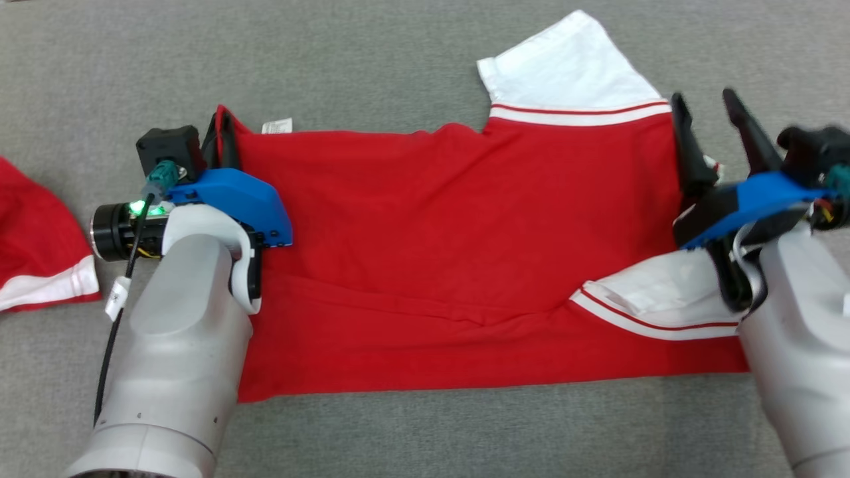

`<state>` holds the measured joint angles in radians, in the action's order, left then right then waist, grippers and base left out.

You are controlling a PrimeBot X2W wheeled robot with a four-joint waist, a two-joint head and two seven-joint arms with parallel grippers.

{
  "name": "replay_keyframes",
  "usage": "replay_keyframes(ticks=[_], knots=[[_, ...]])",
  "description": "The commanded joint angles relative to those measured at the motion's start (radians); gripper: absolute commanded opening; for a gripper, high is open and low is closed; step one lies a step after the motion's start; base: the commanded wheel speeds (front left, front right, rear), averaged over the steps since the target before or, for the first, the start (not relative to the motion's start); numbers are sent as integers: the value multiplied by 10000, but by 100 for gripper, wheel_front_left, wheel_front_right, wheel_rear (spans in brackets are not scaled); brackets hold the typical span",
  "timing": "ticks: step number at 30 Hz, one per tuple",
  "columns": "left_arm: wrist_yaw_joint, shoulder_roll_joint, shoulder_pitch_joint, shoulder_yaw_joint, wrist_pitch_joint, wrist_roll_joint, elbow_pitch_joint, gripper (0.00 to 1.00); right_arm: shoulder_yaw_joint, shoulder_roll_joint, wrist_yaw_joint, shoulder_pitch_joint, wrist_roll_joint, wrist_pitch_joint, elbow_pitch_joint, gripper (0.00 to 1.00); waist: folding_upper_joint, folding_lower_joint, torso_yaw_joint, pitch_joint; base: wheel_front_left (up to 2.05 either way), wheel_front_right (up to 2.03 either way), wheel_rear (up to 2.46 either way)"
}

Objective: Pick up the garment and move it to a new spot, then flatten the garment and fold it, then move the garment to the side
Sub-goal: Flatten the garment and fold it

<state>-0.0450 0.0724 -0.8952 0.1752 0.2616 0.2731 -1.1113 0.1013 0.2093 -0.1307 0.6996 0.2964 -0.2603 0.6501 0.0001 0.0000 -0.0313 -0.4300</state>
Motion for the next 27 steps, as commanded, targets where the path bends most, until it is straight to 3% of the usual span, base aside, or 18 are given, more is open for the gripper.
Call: replay_keyframes(ticks=[1,6,9,19,27], knots=[[-106,-57,246,-10,40,42,417,0,156,242,-1,763,79,145,634,100,-1,0,338,-227,0,0,0],[-84,-208,513,294,43,238,1268,0,646,740,-1,2408,22,831,2095,100,-1,0,985,-597,0,0,0],[22,-214,606,1021,44,909,1800,0,1000,1090,-1,3238,-124,1140,2764,100,-1,0,1422,-845,0,0,0],[-924,-221,496,3858,44,3111,3377,0,1531,1986,-1,5085,-584,2257,4871,100,-1,0,2655,-1438,0,0,0],[-1460,-218,317,5088,37,4079,3982,0,1729,2251,-2,5488,-978,2803,5852,100,-1,0,3146,-1554,0,0,0]])
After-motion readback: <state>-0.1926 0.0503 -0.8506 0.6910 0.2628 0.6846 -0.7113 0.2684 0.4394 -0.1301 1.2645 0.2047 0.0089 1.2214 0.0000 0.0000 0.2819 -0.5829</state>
